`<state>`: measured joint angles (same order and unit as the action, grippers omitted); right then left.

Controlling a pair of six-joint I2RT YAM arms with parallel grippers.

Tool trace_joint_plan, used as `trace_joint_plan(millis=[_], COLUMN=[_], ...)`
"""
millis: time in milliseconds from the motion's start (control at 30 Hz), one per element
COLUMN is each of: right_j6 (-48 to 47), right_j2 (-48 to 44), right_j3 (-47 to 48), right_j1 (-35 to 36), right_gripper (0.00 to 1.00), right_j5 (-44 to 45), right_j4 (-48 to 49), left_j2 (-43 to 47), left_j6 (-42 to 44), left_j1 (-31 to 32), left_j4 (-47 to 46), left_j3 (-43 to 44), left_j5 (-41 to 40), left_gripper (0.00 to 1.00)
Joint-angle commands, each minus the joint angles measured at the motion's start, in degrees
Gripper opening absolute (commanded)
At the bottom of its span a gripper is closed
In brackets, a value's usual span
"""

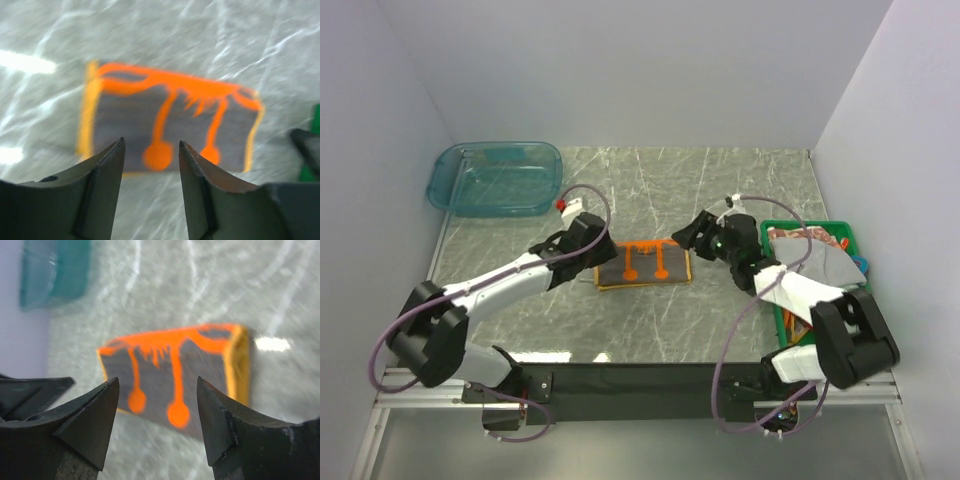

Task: Fold and stack the towels
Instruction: Fold the towel

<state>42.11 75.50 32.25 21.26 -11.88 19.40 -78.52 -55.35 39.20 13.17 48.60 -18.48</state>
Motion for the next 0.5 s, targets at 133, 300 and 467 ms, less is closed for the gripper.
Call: trace_joint_plan(millis=[133,300,467], right_j6=[6.8,6.6,8.2], right_j2=[14.3,22.8,30.6], right_j3=[2.8,1.6,-1.3], right_j1=[0.5,0.2,-1.9], right_gripper=[0.69,0.69,0.69], right_j5=[-5.3,-3.1,-2.4], right_j4=[25.2,31.3,39.2], left_j2=[-12.6,-19.0,-21.5], left_j6=[1.7,0.0,-3.8], left_j1=[-4.6,-8.3,-10.1], left_j4=[-18.4,-26.4,-35.1], left_j3=[3.8,0.0,-8.1], left_j5=[8.4,11.4,13.2], left_gripper=[0.5,0.43,0.42])
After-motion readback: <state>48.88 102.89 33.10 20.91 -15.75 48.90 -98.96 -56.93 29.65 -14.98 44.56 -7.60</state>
